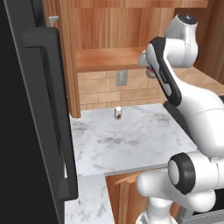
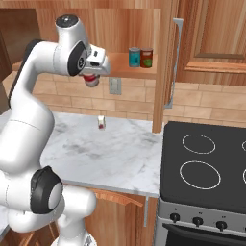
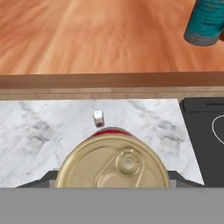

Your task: Pick the cans from the counter and place them in their designated side in the cabinet.

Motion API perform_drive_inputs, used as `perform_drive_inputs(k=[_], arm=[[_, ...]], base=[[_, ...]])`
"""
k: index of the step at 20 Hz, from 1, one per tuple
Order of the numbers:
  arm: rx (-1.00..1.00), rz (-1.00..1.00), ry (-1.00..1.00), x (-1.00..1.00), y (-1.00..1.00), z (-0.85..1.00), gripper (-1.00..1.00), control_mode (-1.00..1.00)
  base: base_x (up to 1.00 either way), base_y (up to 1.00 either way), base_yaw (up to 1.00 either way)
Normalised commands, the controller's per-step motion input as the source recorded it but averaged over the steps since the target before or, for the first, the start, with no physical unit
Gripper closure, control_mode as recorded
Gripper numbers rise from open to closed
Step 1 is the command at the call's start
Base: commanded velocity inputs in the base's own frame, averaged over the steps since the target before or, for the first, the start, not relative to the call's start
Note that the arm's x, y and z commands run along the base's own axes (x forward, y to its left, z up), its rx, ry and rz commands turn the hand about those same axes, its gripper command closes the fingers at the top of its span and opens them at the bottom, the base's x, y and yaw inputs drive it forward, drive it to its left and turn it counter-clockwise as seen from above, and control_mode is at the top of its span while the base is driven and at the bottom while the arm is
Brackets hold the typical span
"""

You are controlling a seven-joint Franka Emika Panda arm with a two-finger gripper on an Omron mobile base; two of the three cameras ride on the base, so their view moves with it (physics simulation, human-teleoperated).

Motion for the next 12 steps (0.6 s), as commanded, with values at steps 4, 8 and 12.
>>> perform_drive_inputs(k=[4,8,12], arm=[[-0.02,0.00,-0.09,0.15,-0.10,0.19,1.00,-1.00],[-0.02,0.00,-0.11,0.15,-0.10,0.08,1.00,-1.00],[-0.01,0.00,-0.12,0.16,-0.09,0.08,1.00,-1.00]], base=[[0.00,0.00,0.00],[0.00,0.00,0.00],[0.00,0.00,0.00]])
